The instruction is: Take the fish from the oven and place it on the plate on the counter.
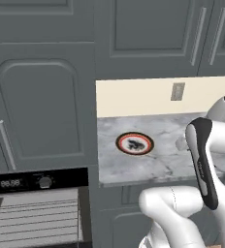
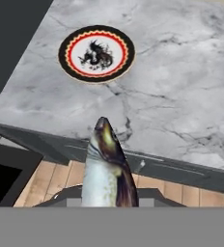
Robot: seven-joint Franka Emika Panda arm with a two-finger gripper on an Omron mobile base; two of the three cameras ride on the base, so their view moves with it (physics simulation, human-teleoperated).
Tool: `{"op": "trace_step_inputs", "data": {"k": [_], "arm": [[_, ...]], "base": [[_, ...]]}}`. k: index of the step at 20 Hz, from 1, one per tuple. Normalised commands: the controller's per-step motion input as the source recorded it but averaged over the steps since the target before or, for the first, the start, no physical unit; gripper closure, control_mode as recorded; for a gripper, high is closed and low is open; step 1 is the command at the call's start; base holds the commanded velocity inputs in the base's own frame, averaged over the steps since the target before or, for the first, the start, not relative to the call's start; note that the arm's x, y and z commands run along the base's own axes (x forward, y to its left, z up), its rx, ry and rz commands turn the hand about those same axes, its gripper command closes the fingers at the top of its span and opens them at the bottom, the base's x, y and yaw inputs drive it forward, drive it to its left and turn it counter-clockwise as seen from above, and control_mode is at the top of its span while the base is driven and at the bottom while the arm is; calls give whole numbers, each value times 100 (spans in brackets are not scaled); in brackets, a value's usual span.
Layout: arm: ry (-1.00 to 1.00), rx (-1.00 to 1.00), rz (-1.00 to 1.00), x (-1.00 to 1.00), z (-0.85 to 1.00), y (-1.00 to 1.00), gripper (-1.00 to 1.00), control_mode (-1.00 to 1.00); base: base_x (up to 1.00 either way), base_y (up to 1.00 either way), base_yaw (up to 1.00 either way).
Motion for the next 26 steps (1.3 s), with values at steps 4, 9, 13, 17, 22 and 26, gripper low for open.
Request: {"op": "trace_step_inputs", "data": {"k": [4, 9, 13, 17, 22, 26], "arm": [[0, 0, 0, 0, 0, 0, 100, 100], [0, 0, 0, 0, 0, 0, 100, 100], [0, 0, 0, 0, 0, 0, 100, 100], [0, 0, 0, 0, 0, 0, 100, 100], [0, 0, 0, 0, 0, 0, 100, 100], [5, 0, 0, 0, -4, 5, 100, -100]], "base": [[39, 15, 0], [56, 13, -2], [45, 7, -1], [32, 6, 0], [11, 10, 0], [3, 20, 0]]}}
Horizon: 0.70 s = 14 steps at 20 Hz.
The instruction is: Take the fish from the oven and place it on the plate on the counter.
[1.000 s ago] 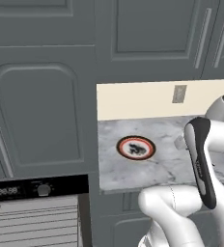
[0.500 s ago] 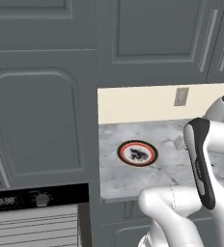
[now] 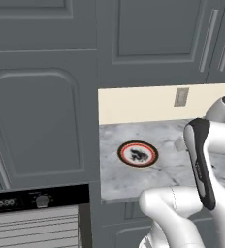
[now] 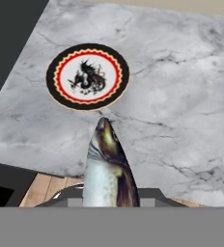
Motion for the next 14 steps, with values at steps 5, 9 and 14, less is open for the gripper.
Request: {"op": "trace_step_inputs", "data": {"k": [5, 9, 14], "arm": [[4, 0, 0, 0, -3, 4, 100, 100], [0, 0, 0, 0, 0, 0, 100, 100], [0, 0, 0, 0, 0, 0, 100, 100]], "base": [[0, 10, 0], [10, 22, 0], [46, 24, 0]]}}
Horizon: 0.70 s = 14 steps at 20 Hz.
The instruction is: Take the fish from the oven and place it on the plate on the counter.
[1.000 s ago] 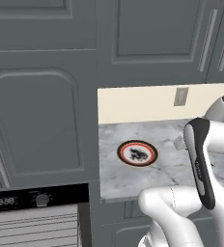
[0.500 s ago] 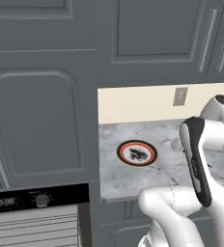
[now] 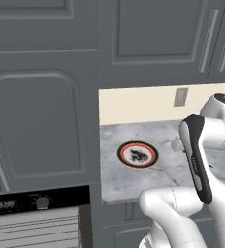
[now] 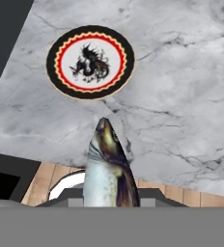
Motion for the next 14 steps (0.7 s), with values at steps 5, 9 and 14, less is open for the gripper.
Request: {"op": "trace_step_inputs", "data": {"k": [5, 9, 14], "arm": [[0, 0, 0, 0, 0, 0, 100, 100], [0, 0, 0, 0, 0, 0, 100, 100], [0, 0, 0, 0, 0, 0, 100, 100]], "base": [[32, 3, 0], [-8, 12, 0], [14, 51, -4]]}}
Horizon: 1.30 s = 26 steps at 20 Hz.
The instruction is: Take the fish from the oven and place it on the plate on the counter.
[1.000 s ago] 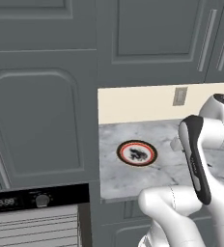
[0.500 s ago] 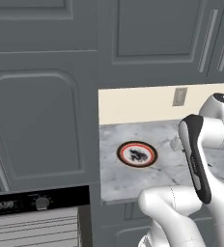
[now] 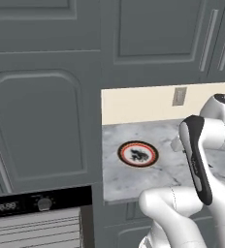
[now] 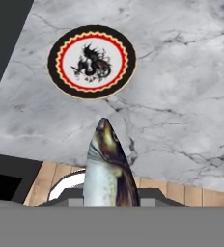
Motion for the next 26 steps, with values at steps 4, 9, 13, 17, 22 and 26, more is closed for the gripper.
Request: {"op": "trace_step_inputs", "data": {"k": [4, 9, 13, 17, 22, 26], "arm": [[0, 0, 0, 0, 0, 0, 100, 100], [0, 0, 0, 0, 0, 0, 100, 100], [0, 0, 0, 0, 0, 0, 100, 100], [0, 0, 0, 0, 0, 0, 100, 100], [0, 0, 0, 0, 0, 0, 100, -100], [0, 0, 0, 0, 0, 4, 100, -100]], "base": [[68, 40, -7], [55, 22, -7], [7, 1, -1], [0, 0, 0], [0, 0, 0], [0, 0, 0]]}}
